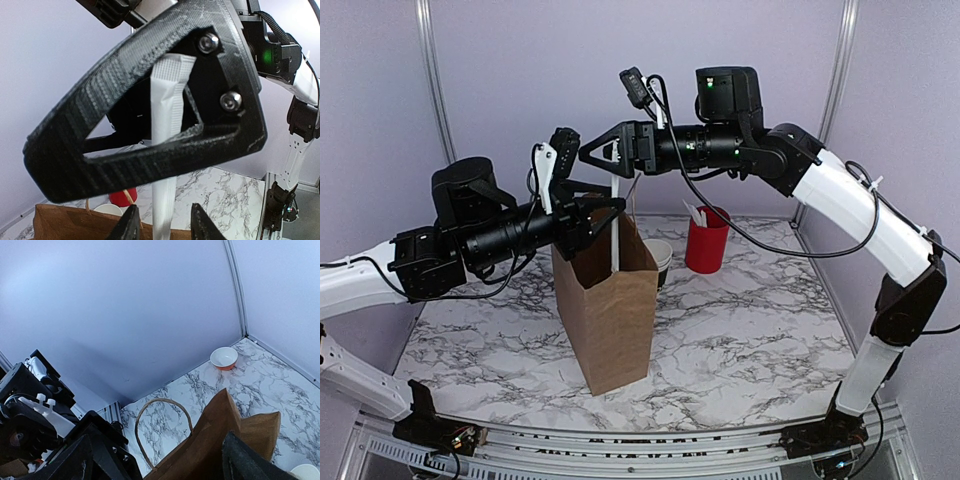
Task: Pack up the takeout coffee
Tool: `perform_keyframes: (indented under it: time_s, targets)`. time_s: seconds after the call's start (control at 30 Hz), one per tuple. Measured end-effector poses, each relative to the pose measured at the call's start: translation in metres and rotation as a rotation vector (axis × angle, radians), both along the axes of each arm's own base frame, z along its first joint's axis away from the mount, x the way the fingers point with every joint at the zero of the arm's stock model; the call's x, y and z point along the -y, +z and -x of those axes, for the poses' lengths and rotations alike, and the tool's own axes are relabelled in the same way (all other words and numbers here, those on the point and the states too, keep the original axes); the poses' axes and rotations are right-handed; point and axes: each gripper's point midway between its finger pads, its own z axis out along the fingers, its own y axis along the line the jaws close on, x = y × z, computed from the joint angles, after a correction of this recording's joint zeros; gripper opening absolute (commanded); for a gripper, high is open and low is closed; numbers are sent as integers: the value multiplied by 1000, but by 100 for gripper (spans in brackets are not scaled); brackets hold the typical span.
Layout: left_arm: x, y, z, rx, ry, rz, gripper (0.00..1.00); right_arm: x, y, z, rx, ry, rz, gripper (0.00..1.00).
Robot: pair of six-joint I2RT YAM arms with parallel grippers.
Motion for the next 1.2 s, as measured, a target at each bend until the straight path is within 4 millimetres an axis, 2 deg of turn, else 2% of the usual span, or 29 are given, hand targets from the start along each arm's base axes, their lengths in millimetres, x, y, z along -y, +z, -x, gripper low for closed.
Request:
perform_keyframes:
  time_s: [0.13,0.73,1.2]
  targets:
    - [1,1,-1,0,2,10,25,-1,1,1,3,2,-5,87]
    - [5,0,-1,-3,-1,15,3,-1,2,1,4,2,-9,87]
    - [3,-7,-5,-10,26,7,0,-1,3,1,6,2,-11,90]
